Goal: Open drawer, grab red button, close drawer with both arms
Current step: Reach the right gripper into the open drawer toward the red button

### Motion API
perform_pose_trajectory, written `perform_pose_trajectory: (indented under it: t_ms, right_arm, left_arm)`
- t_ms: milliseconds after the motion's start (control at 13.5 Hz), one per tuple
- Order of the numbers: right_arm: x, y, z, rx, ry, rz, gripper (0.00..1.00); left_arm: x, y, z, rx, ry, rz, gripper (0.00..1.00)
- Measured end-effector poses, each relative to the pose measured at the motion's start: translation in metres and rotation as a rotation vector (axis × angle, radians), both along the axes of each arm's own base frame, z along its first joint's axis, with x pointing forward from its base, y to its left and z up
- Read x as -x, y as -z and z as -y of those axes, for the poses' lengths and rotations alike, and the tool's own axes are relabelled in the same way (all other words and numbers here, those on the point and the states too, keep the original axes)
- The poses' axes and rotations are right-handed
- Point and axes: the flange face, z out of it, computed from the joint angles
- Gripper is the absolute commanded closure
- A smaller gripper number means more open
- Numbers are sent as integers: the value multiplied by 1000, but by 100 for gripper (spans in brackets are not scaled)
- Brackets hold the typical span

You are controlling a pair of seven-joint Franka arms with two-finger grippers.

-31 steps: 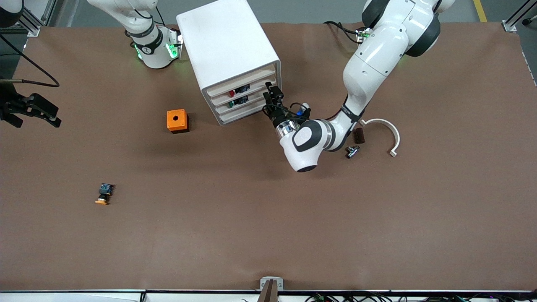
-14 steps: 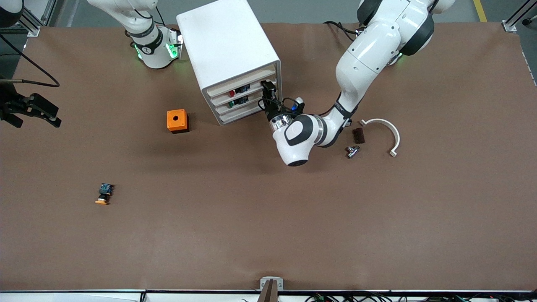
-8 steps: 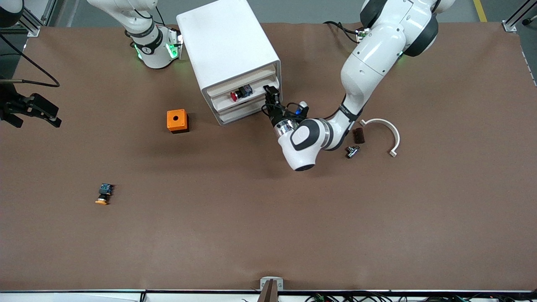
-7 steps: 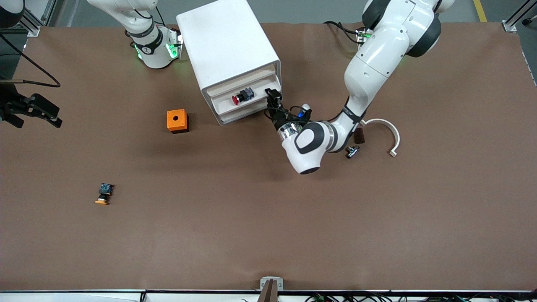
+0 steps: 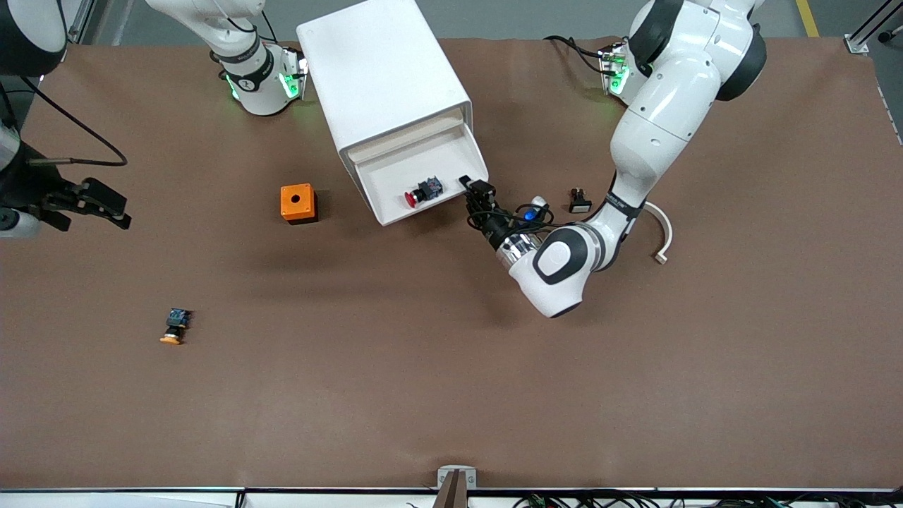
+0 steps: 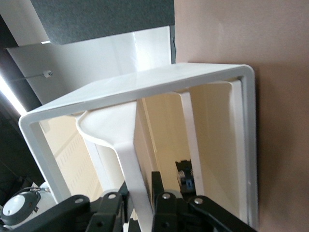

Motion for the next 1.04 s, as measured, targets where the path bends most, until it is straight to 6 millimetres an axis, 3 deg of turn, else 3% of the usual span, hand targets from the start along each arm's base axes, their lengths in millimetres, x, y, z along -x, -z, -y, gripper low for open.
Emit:
perform_pose_trajectory:
  t_ms: [296, 370, 519, 593, 741, 1037]
  right_arm:
    - [-15, 35, -59, 12, 110, -36, 0]
    - [-17, 44, -72, 21, 124, -48, 0]
    - [-18, 59, -89, 26, 163, -80, 0]
    - [-17, 66, -97, 29, 223, -102, 0]
    - [-12, 79, -131, 39, 330, -134, 0]
    - [20, 109, -236, 21, 506, -217, 0]
  left_arm:
    - [-20, -2, -17, 1, -59, 16, 76]
    - [-24, -3, -22, 3, -70, 19, 65]
    - [-29, -4, -25, 6, -82, 23, 11]
    - [-29, -5, -25, 10, -83, 26, 1]
    - [-31, -7, -24, 56, -80, 62, 1]
    - [-45, -21, -26, 212, -76, 201, 1]
